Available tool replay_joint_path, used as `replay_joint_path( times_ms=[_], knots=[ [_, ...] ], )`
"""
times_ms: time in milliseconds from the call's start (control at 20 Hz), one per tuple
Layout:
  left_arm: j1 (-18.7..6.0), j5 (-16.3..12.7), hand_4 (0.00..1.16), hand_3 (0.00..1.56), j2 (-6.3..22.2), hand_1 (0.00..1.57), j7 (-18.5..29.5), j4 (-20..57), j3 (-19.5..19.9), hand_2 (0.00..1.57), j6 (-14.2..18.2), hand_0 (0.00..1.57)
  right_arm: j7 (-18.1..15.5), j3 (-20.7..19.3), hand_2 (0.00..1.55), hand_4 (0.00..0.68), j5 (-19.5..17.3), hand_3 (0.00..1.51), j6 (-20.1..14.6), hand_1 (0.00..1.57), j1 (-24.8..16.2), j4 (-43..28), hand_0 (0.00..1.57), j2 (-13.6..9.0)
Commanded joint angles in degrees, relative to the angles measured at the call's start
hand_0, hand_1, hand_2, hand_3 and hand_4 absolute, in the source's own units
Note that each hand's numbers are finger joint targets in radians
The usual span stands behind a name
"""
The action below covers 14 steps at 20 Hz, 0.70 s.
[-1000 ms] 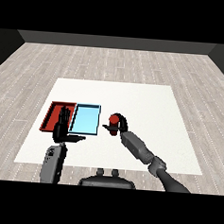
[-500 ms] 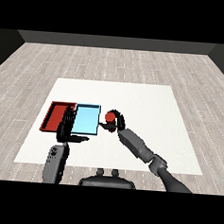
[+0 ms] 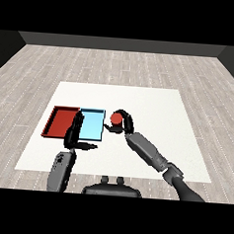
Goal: Pick the red can and put it in the red box
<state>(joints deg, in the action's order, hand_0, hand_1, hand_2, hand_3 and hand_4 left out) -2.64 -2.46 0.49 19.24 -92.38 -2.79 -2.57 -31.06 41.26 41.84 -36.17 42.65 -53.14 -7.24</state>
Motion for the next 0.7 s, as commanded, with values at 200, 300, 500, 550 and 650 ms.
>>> replay_joint_path(
  times_ms=[200,300,500,550,650],
  knots=[
    [-2.3,0.6,0.00,0.00,-0.5,0.00,-4.7,1.7,-9.9,0.00,7.7,0.00,4.5,-2.7,1.43,0.655,-7.0,1.38,-2.1,1.44,-6.8,-13.5,1.44,-2.6],
    [-2.6,0.5,0.00,0.00,-0.5,0.00,-4.8,1.9,-10.3,0.00,8.3,0.00,6.4,-3.4,1.43,0.655,-9.7,1.38,-2.0,1.44,-9.5,-17.0,1.44,-3.3],
    [-4.2,-2.1,0.00,0.00,-0.5,0.00,-4.5,4.3,-11.8,0.00,9.0,0.00,4.9,-6.7,1.43,0.655,-11.7,1.38,2.0,1.44,-13.9,-18.0,1.44,-3.1],
    [-2.9,-2.1,0.00,0.00,-0.5,0.00,-3.4,4.0,-16.7,0.00,12.1,0.00,10.9,-4.7,1.43,0.650,-13.4,1.38,-2.5,1.45,-8.8,-19.2,1.45,-1.5],
    [-3.7,-1.9,0.00,0.00,-0.5,0.00,-4.2,4.7,-16.7,0.00,11.0,0.00,8.6,-7.8,1.43,0.646,-14.6,1.39,1.6,1.46,-13.2,-19.7,1.46,-2.6]
  ],
)
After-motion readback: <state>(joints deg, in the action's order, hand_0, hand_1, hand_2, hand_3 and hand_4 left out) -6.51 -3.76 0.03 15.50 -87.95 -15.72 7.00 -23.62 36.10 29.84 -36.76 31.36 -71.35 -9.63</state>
